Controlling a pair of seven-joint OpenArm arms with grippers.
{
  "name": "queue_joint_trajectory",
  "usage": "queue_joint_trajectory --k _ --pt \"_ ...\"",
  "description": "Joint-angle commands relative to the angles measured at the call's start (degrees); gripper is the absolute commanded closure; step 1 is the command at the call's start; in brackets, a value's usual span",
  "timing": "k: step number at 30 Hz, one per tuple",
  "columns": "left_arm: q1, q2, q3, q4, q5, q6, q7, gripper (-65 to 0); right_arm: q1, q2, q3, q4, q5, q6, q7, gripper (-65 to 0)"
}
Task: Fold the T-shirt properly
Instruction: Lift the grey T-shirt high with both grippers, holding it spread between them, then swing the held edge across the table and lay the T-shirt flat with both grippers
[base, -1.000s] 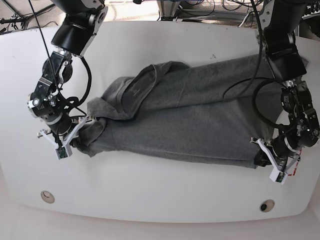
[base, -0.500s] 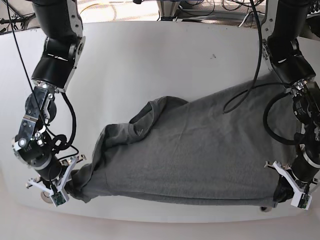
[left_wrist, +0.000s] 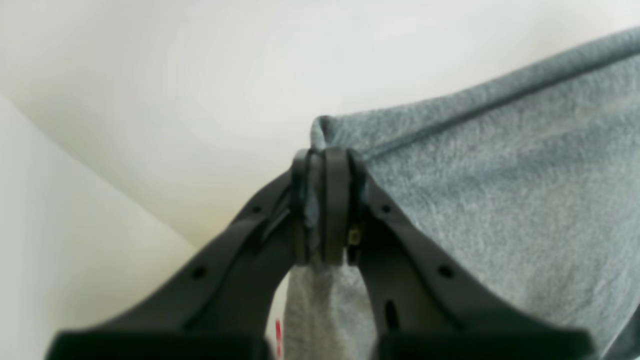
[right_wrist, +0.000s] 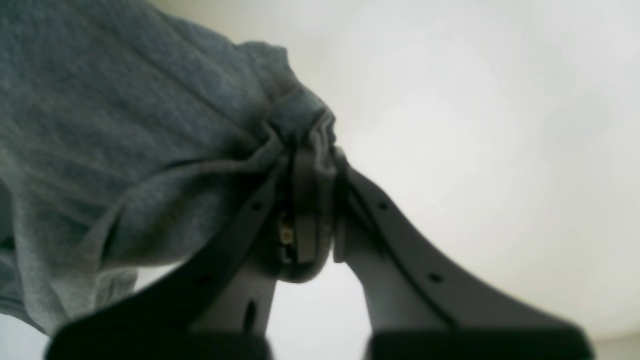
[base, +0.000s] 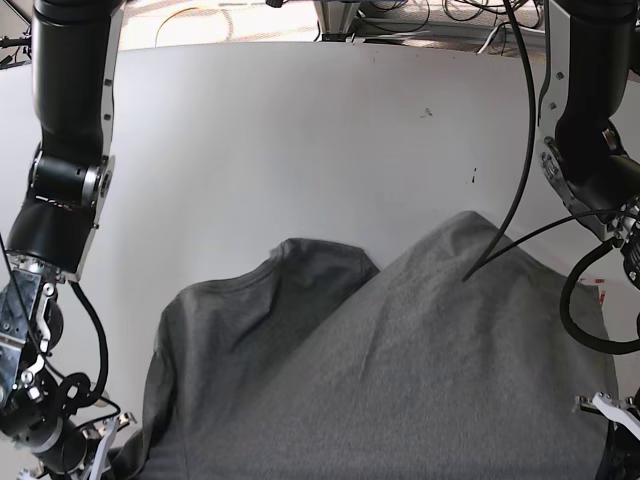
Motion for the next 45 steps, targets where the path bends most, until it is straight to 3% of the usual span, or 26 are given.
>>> queue_joint_trajectory --k 1,15,22,27,36,45 --pt "-5.0 -1.2 -0.5 0.4 2.1 1.8 -0.7 0.0 7.6 2.3 -1.6 -1.1 -1.9 -0.9 -0.2 -0.3" --pt "-20.0 -1.2 -0.2 -4.6 2.2 2.8 0.4 0.0 32.1 3.7 -12.8 -7.9 -1.5 -0.9 -4.3 -0.6" --pt "-17.6 -2.7 -0.2 -6.2 1.7 2.6 0.4 0.0 33.0 3.8 -13.7 -2.5 -1.6 -0.9 -11.4 -0.5" --pt "-12.0 -3.0 -0.5 -6.0 1.6 2.5 0.4 0.0 25.5 5.5 -11.7 5.2 -1.8 -0.9 -15.6 -0.5" --pt "0.1 -2.9 -2.7 -2.8 1.6 2.4 0.4 0.0 2.0 5.5 -1.5 23.6 -2.1 -0.9 -20.1 -0.5" --pt "13.5 -2.9 -3.1 2.4 1.6 -0.1 0.4 0.0 -20.6 0.6 8.8 33.8 -2.2 -0.9 -20.1 -0.5"
